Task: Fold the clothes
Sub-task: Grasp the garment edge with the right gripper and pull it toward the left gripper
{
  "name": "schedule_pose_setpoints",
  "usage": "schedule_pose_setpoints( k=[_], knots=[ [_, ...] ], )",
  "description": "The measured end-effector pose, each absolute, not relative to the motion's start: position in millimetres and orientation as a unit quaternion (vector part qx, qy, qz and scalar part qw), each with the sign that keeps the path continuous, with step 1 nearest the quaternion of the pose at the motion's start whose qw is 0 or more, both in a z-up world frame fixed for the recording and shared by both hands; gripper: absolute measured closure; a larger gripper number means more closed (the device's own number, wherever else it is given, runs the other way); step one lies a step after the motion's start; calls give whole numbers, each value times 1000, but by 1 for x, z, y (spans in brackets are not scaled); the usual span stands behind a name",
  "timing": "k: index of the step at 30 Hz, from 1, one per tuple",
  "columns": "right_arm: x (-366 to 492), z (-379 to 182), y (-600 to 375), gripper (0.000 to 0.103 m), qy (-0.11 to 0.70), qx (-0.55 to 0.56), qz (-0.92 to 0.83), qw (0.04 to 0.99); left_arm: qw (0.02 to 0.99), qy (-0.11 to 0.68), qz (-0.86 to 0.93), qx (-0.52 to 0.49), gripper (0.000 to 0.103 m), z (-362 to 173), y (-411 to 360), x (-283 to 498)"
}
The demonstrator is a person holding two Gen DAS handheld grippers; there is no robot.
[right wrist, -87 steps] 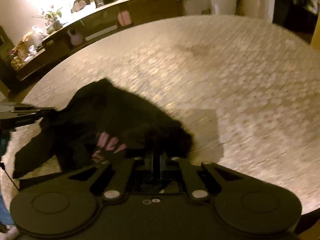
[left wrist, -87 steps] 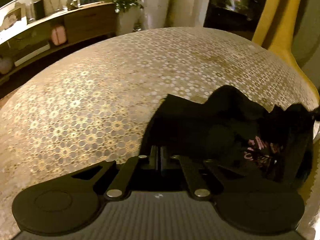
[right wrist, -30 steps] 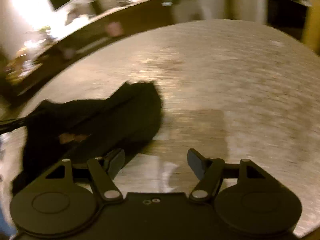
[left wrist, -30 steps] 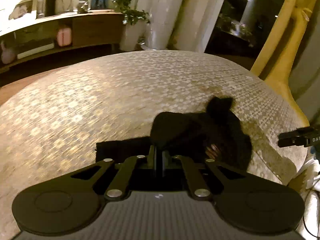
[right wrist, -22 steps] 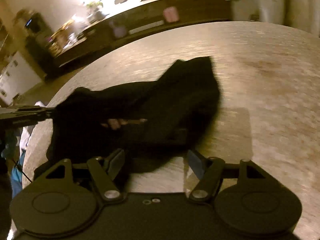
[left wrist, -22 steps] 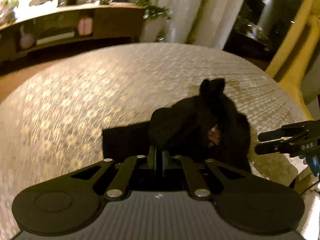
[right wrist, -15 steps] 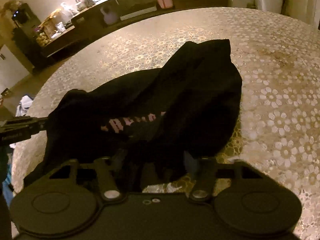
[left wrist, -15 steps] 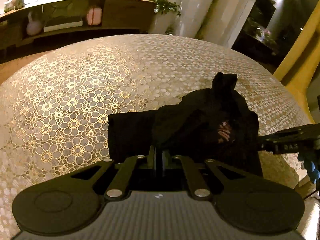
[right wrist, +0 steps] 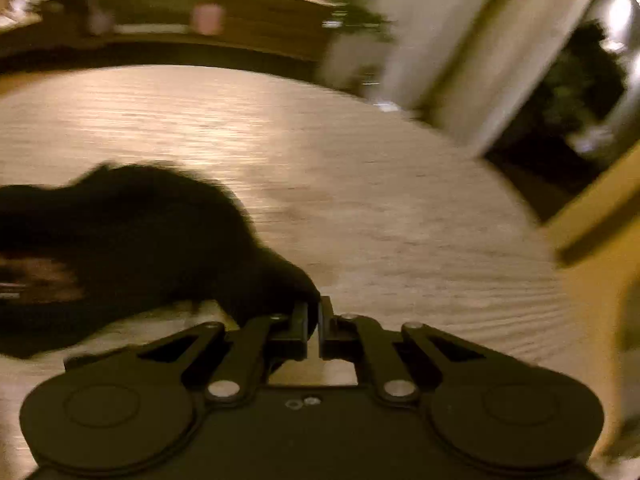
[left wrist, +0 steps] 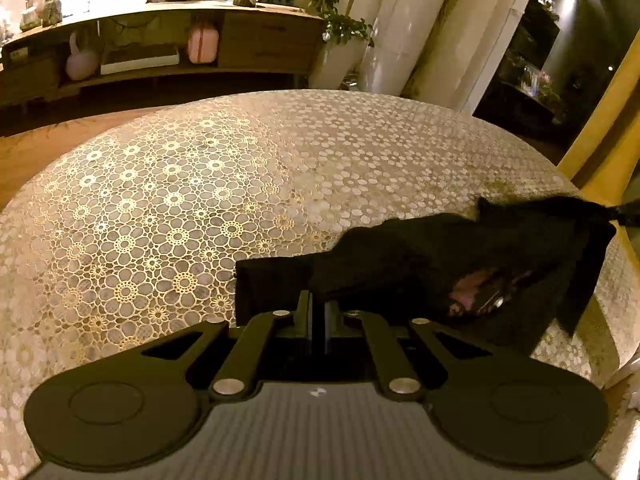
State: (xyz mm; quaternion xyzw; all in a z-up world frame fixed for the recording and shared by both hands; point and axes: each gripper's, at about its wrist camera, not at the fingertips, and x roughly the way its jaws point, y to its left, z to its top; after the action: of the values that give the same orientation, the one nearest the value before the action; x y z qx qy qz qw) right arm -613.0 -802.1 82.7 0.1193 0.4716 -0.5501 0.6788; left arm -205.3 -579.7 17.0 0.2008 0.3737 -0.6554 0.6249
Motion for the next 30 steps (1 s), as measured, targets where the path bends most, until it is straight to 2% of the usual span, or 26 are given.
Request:
schedule_pose_setpoints(
  k=[3,5,11,17,21,30],
  knots=[
    [-627,71,-825,0,488,97,-595,631,623,371,-657,208,99,14,-581,-208],
    [-627,64,-829,0,485,105,-593,634,621,369,-658,213,99,12,-582,-210],
    [-584,75,-801,0,421,133,-455,773,615,368,-661,221,99,8,-583,-211],
    [-522,64,-778,0,425,24,-388,817,613,370,-661,225,99,4,-581,-213],
    [-502,34,-796,0,468,49,-367,803,612,372,-661,224,99,2,-581,-212],
    [-494,-2,-803,0,467,121,-341,807,607,375,-665,221,99,-2,-581,-211]
  ],
)
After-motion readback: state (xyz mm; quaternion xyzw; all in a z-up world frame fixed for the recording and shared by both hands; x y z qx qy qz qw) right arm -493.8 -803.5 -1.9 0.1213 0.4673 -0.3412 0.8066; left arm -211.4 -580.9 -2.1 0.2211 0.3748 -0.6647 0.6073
